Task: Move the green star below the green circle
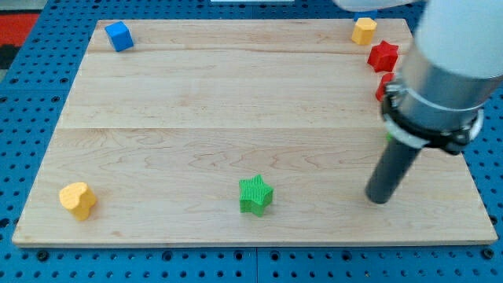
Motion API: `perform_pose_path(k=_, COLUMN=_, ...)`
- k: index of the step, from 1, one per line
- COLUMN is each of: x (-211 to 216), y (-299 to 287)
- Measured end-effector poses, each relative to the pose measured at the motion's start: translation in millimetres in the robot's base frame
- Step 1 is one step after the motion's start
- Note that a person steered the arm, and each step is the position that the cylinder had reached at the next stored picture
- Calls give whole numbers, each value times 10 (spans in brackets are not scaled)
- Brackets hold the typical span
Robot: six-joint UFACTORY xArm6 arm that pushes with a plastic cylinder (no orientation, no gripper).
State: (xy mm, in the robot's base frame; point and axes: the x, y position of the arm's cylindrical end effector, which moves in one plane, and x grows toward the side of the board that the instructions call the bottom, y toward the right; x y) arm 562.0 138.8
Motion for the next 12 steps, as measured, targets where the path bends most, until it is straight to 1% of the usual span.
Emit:
perform_pose_path(k=2, x=450, y=-1060)
perform_pose_path(k=3, x=324, y=-1427)
perform_pose_path(k=4, x=151, y=-1612)
perform_pose_path(k=5, x=112, y=-1617)
perform_pose_path(k=6, x=-34, y=-1628)
perform_pose_path(k=8, x=-199, y=-1602)
perform_pose_path(k=9, x=-400, y=-1646)
perform_pose_path(k=10, x=-440, y=-1633)
perform_pose_path(k=12, x=-428, y=-1060)
